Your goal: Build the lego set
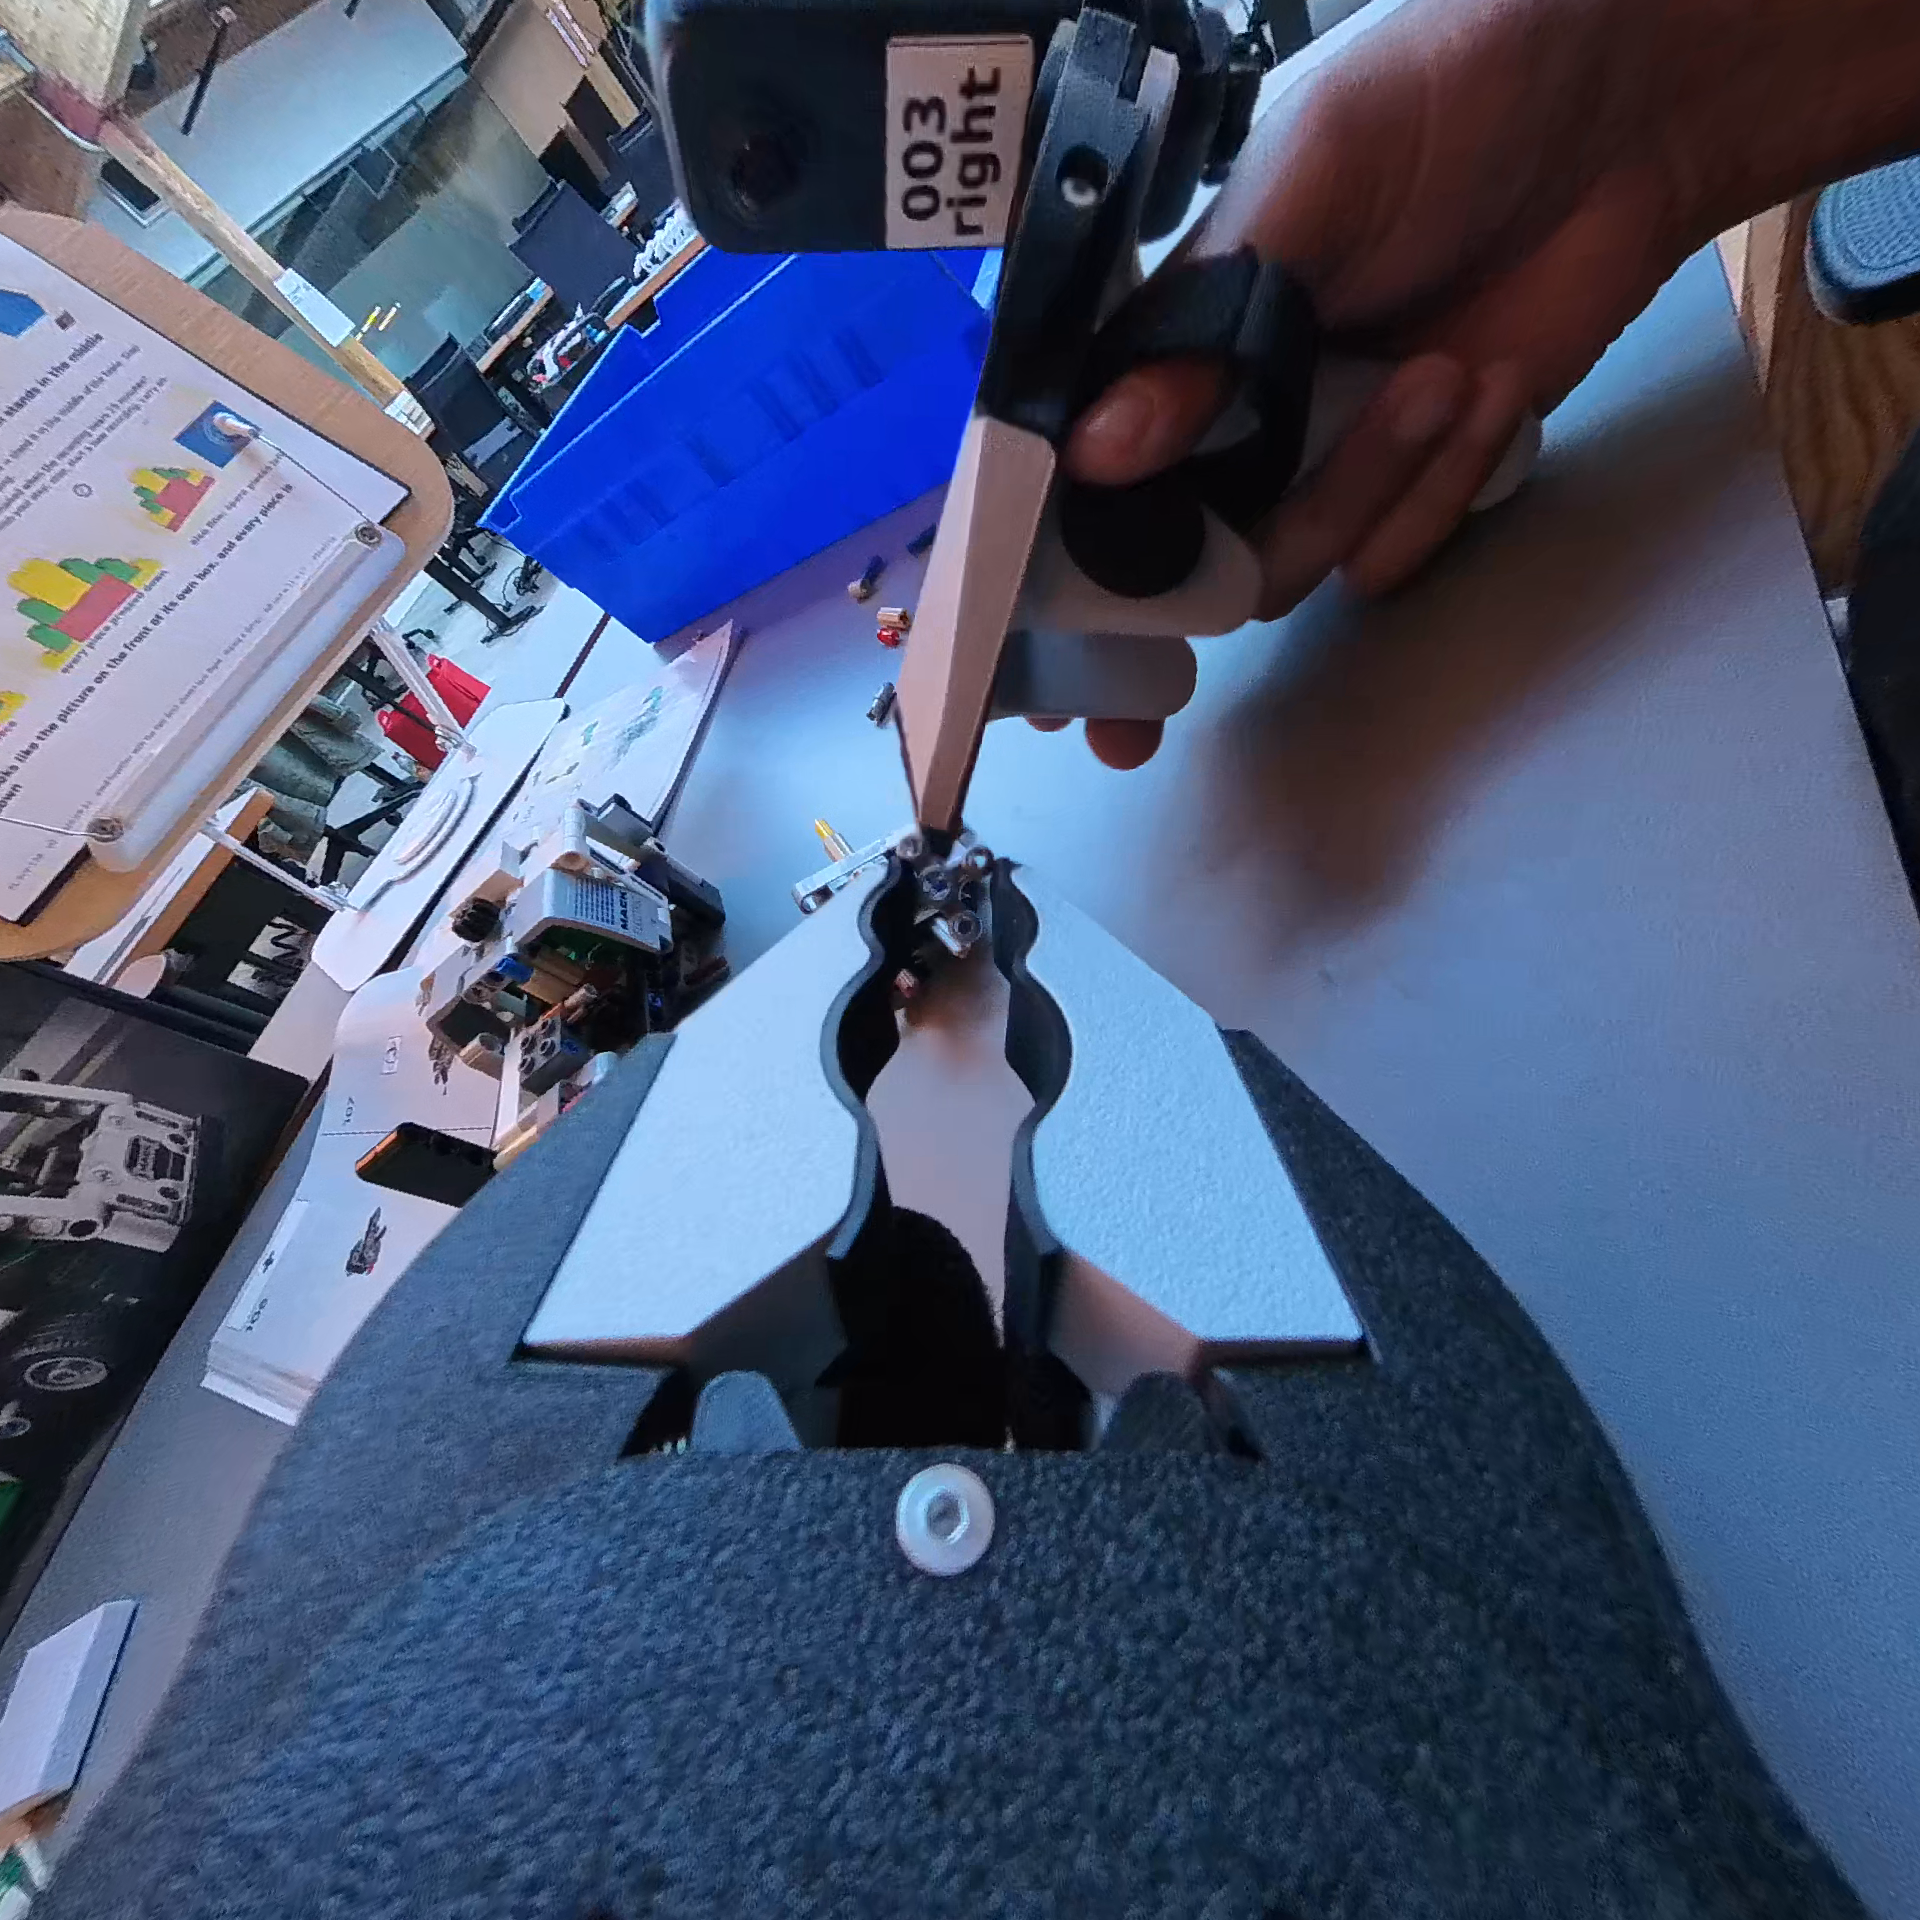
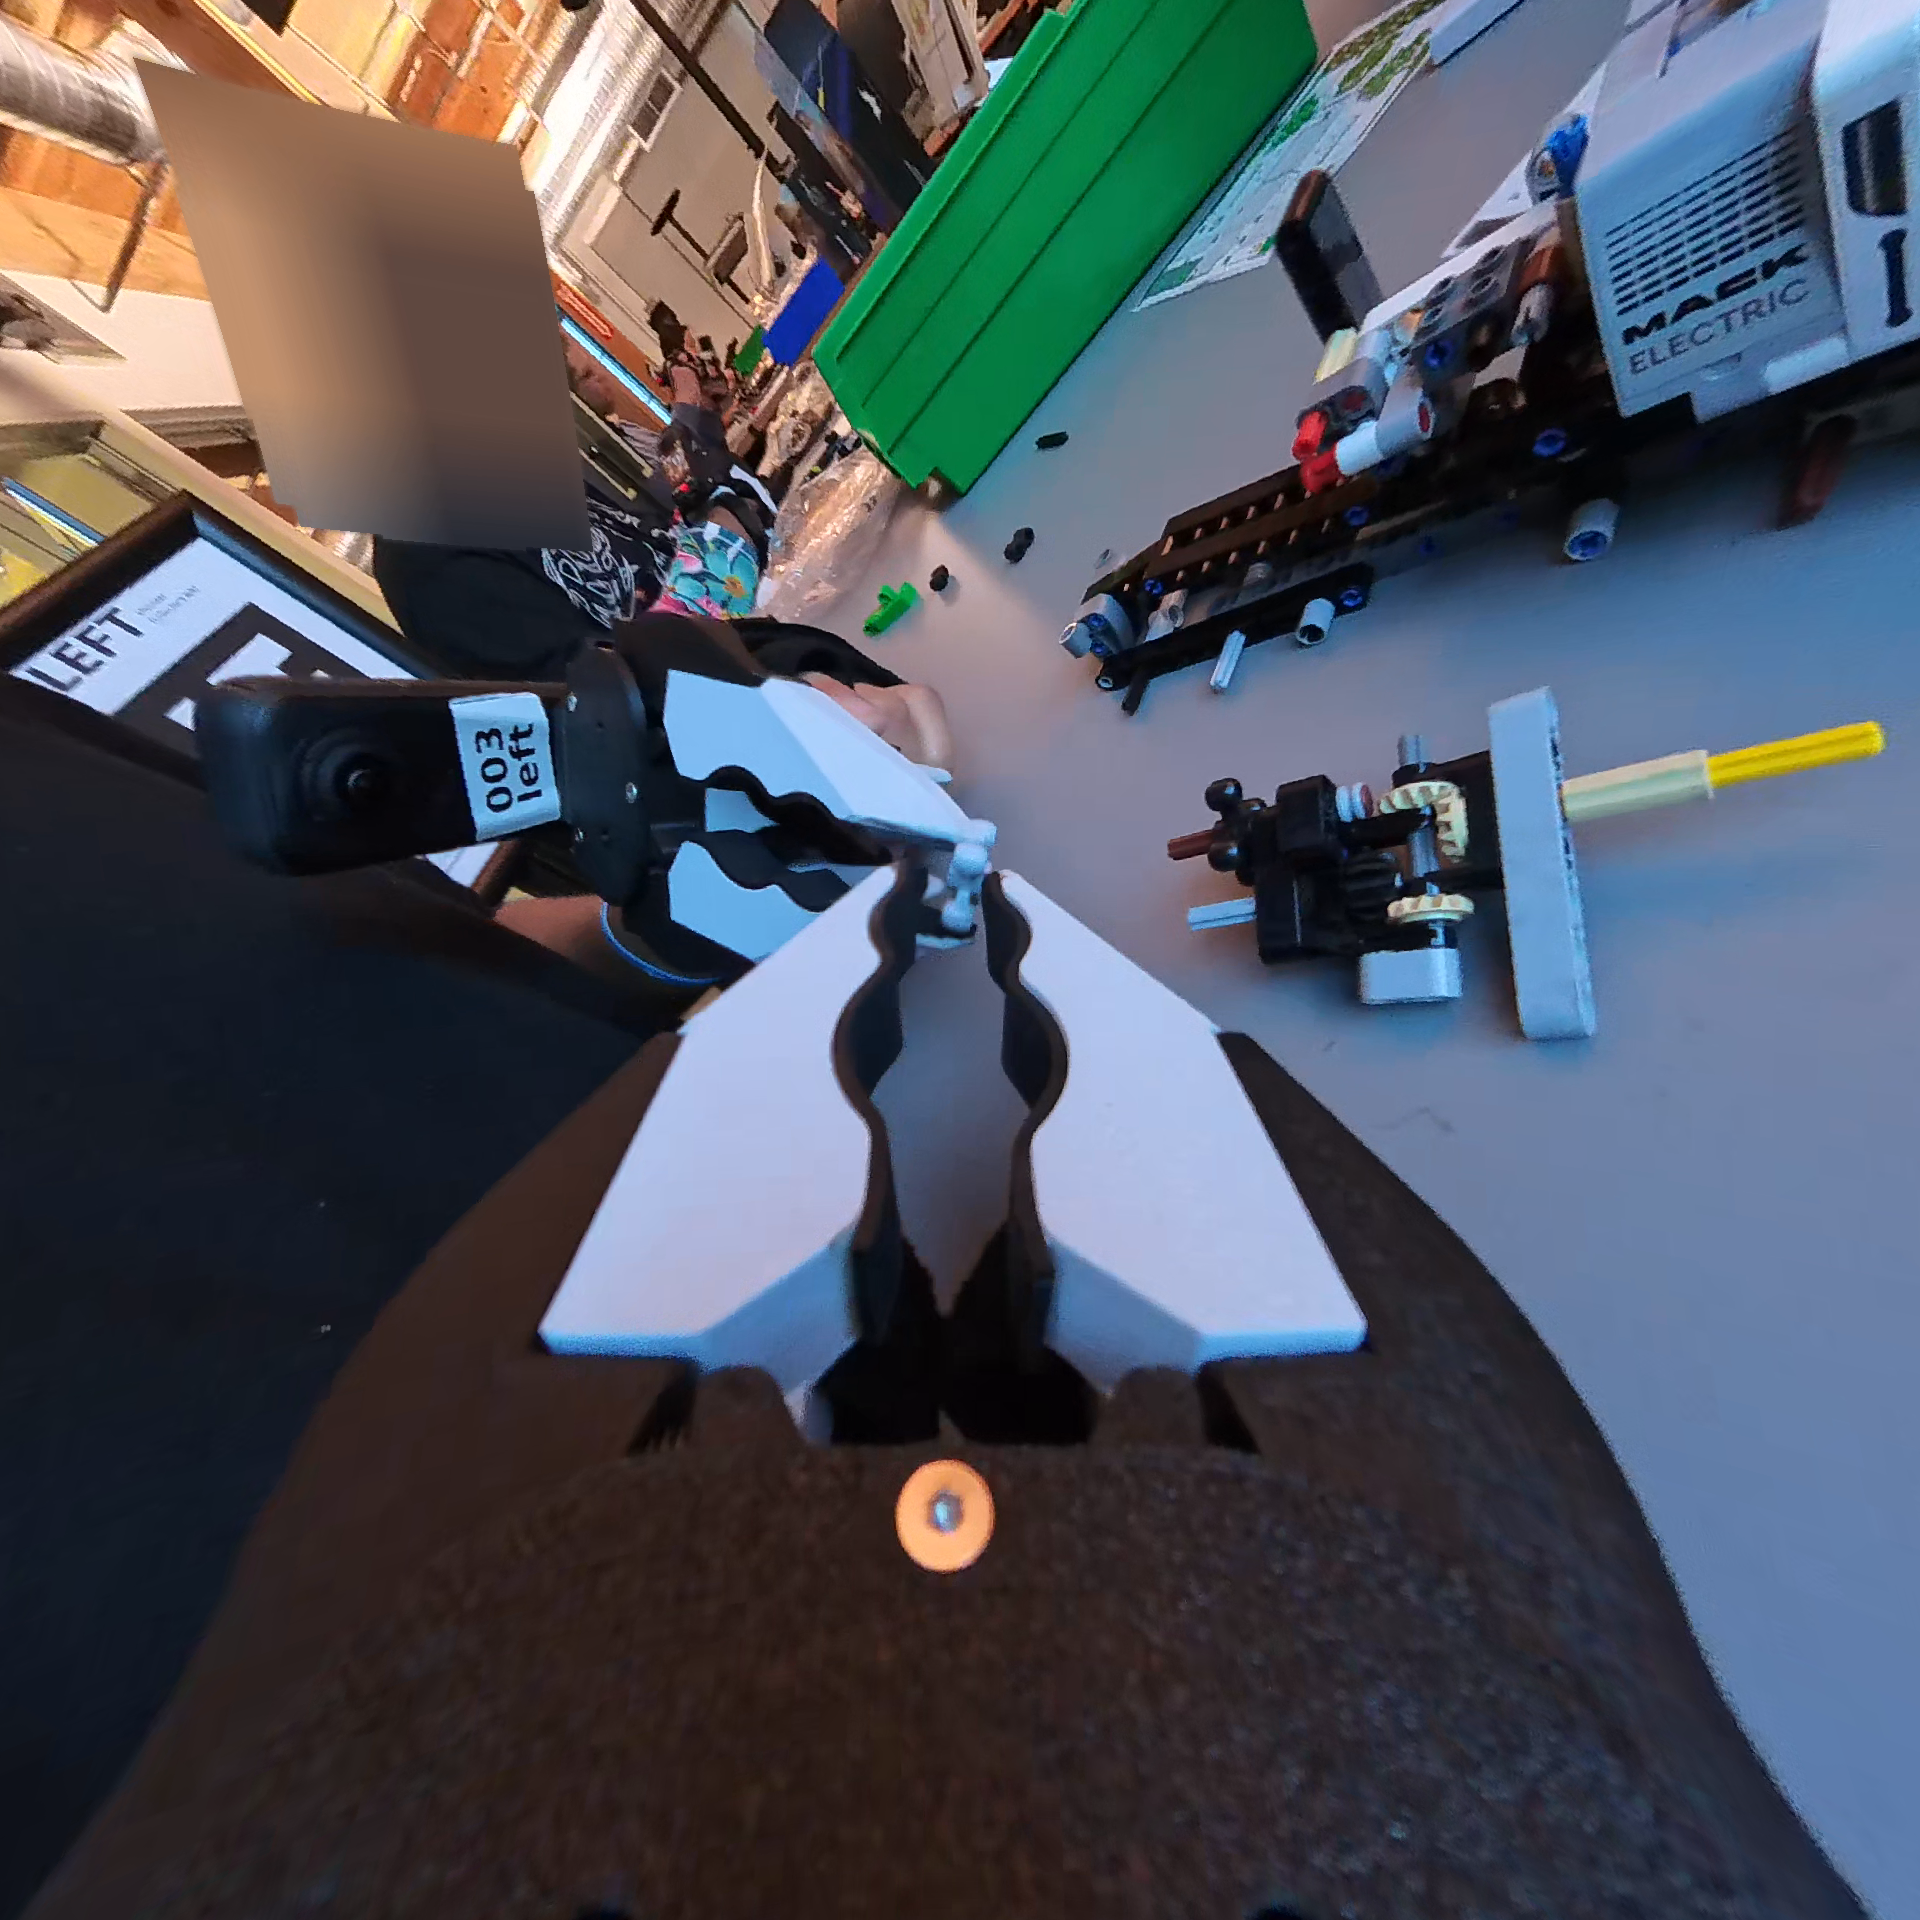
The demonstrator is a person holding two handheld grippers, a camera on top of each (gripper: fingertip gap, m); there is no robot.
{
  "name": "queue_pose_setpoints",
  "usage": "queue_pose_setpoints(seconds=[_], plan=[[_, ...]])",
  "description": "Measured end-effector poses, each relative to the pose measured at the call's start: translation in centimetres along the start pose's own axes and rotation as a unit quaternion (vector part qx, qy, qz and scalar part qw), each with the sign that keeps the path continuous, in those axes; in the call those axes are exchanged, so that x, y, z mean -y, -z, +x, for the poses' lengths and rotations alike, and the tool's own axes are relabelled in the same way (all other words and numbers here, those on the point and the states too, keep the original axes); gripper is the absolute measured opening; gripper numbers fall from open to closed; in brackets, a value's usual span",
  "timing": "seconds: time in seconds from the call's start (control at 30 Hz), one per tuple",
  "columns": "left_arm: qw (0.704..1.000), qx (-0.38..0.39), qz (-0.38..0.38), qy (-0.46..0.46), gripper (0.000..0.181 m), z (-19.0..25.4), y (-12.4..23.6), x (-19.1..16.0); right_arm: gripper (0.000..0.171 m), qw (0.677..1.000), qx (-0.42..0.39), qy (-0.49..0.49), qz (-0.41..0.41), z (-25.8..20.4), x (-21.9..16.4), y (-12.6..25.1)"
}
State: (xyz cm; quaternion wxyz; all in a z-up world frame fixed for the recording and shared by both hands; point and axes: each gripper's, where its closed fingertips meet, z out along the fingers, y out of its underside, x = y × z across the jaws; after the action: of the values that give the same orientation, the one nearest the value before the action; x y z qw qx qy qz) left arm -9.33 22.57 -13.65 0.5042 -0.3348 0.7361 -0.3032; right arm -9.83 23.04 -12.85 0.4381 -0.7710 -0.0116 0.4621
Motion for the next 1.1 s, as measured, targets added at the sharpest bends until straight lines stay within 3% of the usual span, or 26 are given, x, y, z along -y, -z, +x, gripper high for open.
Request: queue_pose_setpoints(seconds=[0.2, 0.53, 0.73, 0.8, 0.97, 1.1], plan=[[1.000, -0.002, -0.004, -0.015, 0.012, 0.4, -0.2, 0.0, 0.010, 1.000, -0.005, 0.001, -0.005, 0.3, 0.0, -0.1], [0.998, 0.009, -0.058, 0.007, 0.013, -0.1, -0.6, -1.8, 0.004, 0.991, -0.109, 0.080, -0.025, 2.8, -0.1, 0.2], [0.994, -0.025, -0.090, 0.054, 0.013, 0.5, -1.1, -2.5, 0.004, 0.995, -0.074, 0.056, -0.024, 2.2, 0.1, -0.2], [0.993, -0.019, -0.098, 0.064, 0.004, 0.3, -1.2, -2.6, 0.004, 0.996, -0.065, 0.052, -0.024, 1.9, 0.0, -0.5], [0.988, -0.013, -0.115, 0.100, 0.003, 0.1, -1.4, -2.9, 0.005, 0.996, -0.077, 0.051, -0.021, 2.2, 0.1, -0.4], [0.987, 0.005, -0.125, 0.104, 0.003, -0.3, -0.9, -3.4, 0.025, 0.987, -0.122, 0.104, -0.026, 3.9, 1.0, 1.6]])
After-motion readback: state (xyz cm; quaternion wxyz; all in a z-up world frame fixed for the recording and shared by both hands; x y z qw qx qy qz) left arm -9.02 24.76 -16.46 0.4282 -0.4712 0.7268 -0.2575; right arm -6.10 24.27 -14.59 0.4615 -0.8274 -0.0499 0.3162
